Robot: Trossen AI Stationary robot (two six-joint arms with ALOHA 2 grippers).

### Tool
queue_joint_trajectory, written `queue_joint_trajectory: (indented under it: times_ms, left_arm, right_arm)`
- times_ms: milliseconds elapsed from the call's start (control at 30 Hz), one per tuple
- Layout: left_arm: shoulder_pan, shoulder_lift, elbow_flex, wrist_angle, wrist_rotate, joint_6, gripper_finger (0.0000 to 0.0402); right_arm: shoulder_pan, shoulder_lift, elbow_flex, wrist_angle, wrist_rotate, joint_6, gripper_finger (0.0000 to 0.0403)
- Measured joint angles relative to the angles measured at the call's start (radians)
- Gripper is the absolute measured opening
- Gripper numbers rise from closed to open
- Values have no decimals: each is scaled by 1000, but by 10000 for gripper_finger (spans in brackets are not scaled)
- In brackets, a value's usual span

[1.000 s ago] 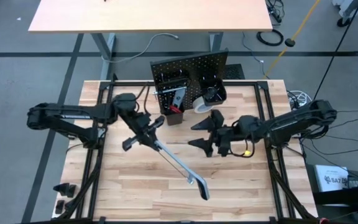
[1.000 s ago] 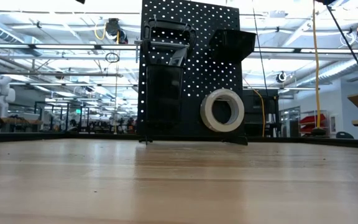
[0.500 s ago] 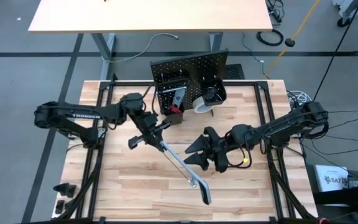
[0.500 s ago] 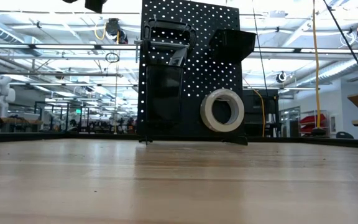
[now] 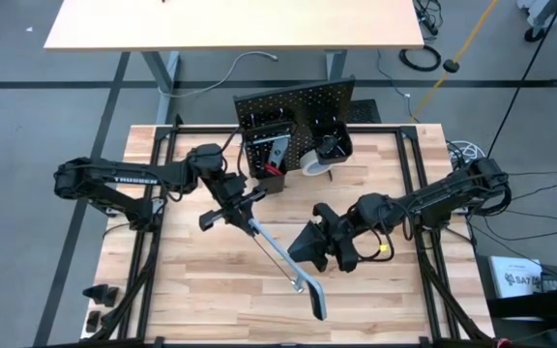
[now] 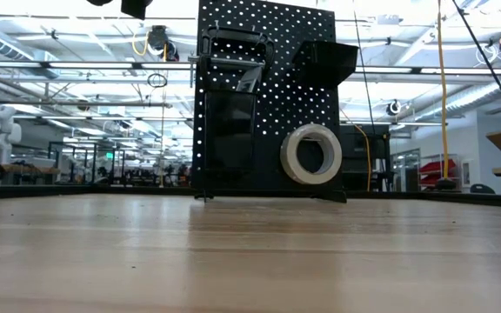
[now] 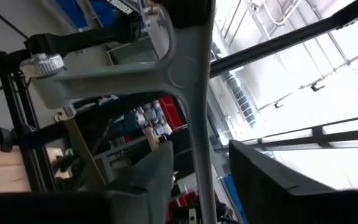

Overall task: Hang tools onto peg board
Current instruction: Hang the hacksaw on the pegboard

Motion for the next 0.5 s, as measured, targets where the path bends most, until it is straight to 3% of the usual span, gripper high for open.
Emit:
queue_joint_trajectory:
  times_ms: [233,500]
  left_arm:
    - [0,3,0,-4,0,-37,12]
    - [0,56,1,19,18,-111,12]
  right_arm:
    - [0,0,0,-1,-42,-1,89]
    - [0,0,-2,-12,-65,24,76]
